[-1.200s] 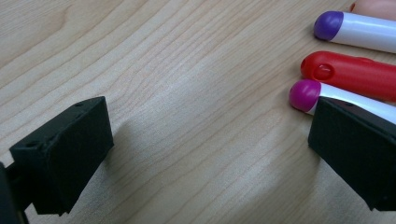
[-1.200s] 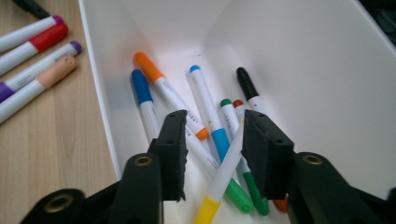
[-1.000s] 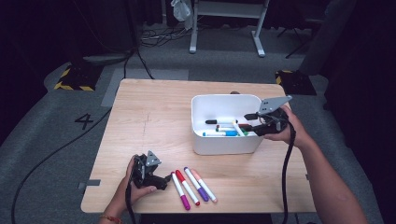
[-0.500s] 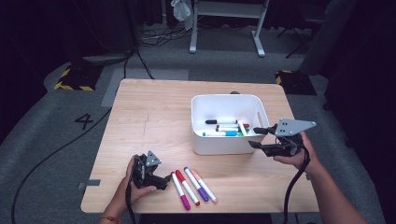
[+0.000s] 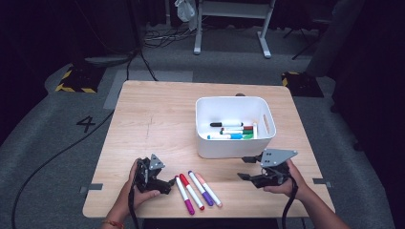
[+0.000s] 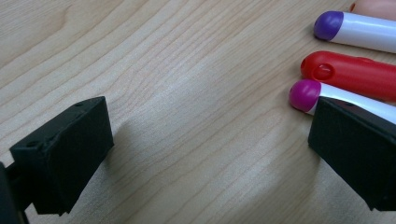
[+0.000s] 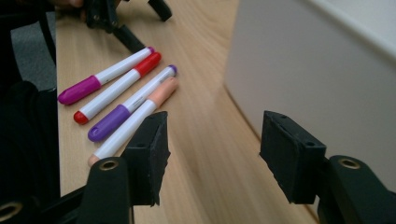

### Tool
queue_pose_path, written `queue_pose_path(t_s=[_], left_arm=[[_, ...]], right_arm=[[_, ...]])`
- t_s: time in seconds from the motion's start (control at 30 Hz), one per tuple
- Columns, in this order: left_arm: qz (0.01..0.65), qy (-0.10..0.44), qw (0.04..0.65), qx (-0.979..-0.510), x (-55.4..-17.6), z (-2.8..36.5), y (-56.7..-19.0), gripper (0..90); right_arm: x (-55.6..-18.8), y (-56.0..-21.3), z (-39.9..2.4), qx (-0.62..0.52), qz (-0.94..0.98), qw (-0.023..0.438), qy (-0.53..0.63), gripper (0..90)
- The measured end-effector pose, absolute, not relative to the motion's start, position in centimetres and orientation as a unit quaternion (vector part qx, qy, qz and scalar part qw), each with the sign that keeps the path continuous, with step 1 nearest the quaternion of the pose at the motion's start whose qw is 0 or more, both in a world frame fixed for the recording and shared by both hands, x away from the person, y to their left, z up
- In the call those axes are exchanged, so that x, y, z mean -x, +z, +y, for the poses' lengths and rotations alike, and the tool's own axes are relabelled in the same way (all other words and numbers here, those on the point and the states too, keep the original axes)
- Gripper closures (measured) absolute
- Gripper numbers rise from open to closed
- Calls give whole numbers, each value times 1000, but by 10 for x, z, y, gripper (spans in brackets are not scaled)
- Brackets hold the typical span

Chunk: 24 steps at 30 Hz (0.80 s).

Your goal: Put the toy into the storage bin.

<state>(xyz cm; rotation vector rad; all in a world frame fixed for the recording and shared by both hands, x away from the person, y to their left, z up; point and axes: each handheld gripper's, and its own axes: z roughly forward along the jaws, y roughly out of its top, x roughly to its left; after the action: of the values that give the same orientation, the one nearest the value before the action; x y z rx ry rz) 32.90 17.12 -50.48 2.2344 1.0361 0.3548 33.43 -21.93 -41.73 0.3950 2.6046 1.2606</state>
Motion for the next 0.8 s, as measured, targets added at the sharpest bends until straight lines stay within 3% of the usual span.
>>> queue_pose_path(t_s=[0.3, 0.8], left_arm=[[394, 135, 321, -851, -329, 171, -505, 0], [394, 135, 321, -851, -329, 171, -505, 0]], right_arm=[[-339, -452, -177, -120, 898, 63, 418, 426], [-340, -473, -139, -103, 905, 37, 411, 439]])
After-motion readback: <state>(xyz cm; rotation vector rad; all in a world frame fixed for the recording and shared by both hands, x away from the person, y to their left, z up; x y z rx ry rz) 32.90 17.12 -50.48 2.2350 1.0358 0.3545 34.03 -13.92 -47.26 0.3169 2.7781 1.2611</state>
